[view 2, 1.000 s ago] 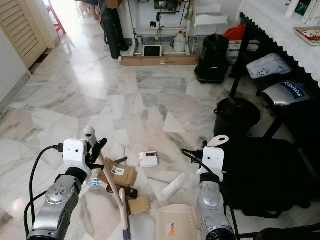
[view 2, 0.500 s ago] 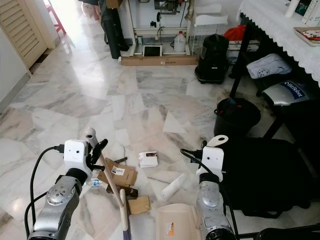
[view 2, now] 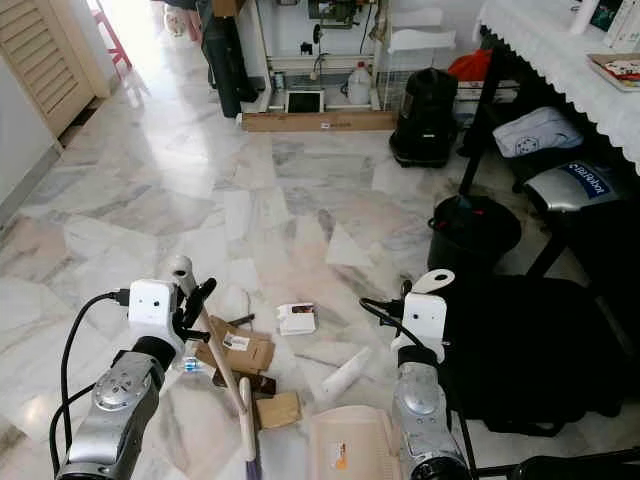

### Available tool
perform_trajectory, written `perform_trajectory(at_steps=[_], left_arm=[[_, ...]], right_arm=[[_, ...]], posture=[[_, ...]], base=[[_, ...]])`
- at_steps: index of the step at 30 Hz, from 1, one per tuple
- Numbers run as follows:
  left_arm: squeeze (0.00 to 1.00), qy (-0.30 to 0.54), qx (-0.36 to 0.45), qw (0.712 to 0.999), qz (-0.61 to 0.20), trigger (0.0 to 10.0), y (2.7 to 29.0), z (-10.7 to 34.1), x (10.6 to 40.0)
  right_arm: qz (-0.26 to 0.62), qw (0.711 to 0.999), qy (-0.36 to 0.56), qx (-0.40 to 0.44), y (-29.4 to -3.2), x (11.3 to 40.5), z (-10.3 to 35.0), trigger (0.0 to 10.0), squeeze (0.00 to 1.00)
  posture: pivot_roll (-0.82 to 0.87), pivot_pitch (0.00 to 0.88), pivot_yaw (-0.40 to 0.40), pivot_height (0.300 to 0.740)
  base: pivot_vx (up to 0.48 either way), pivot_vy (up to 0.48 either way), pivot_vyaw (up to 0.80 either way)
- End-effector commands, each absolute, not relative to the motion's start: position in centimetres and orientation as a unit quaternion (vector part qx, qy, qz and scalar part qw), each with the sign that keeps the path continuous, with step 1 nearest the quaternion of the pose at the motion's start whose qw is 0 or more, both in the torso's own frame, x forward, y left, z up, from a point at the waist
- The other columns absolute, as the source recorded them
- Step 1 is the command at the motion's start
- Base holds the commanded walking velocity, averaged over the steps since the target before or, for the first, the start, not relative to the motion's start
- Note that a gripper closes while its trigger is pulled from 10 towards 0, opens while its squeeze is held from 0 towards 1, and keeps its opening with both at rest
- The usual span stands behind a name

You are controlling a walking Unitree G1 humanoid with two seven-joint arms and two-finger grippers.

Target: Sweep floor

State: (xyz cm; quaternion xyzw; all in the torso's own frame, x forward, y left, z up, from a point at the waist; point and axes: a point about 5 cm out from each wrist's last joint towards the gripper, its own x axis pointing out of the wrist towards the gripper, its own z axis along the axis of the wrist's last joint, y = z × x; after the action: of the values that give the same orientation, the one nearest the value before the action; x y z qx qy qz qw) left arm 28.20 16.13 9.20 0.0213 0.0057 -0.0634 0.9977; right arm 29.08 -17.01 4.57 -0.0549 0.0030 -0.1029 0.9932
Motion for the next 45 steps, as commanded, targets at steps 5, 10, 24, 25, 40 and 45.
perform_trajectory(at_steps=[5, 10, 24, 25, 40, 45], left_arm=[[0.0, -0.014, 0.028, 0.997, -0.067, 10.0, 16.1, 9.81, 28.33], [0.0, -0.015, 0.029, 0.997, -0.067, 10.0, 16.08, 9.84, 28.36], [0.0, -0.016, 0.027, 0.997, -0.068, 10.0, 16.03, 9.85, 28.27], [0.0, -0.016, 0.027, 0.997, -0.068, 10.0, 16.02, 9.84, 28.27], [0.0, -0.018, 0.027, 0.996, -0.087, 10.0, 15.89, 9.99, 27.96], [0.0, -0.012, 0.04, 0.993, -0.112, 10.0, 15.92, 10.04, 27.58]], right_arm=[[-0.098, 0.994, -0.021, -0.05, -16.74, 29.51, 5.46, 10.0, 0.0], [-0.097, 0.994, -0.021, -0.049, -16.74, 29.55, 5.48, 10.0, 0.0], [-0.09, 0.995, -0.021, -0.048, -16.55, 29.58, 5.44, 10.0, 0.0], [-0.09, 0.995, -0.021, -0.048, -16.55, 29.57, 5.43, 10.0, 0.0], [-0.089, 0.995, -0.018, -0.048, -16.49, 29.51, 5.26, 10.0, 0.0], [-0.091, 0.995, -0.015, -0.05, -16.47, 29.42, 5.07, 10.0, 0.0]], posture=[[0.08, 0.055, 0.044, 0.74], [0.08, 0.057, 0.044, 0.74], [0.08, 0.063, 0.044, 0.74], [0.08, 0.063, 0.044, 0.74], [0.08, 0.047, 0.045, 0.74], [0.08, 0.043, 0.048, 0.74]], base=[[0.267, 0.0, 0.0], [0.28, 0.0, 0.0], [0.29, 0.0, 0.0], [0.289, 0.0, 0.0], [0.075, 0.0, 0.0], [0.0, 0.0, 0.0]])
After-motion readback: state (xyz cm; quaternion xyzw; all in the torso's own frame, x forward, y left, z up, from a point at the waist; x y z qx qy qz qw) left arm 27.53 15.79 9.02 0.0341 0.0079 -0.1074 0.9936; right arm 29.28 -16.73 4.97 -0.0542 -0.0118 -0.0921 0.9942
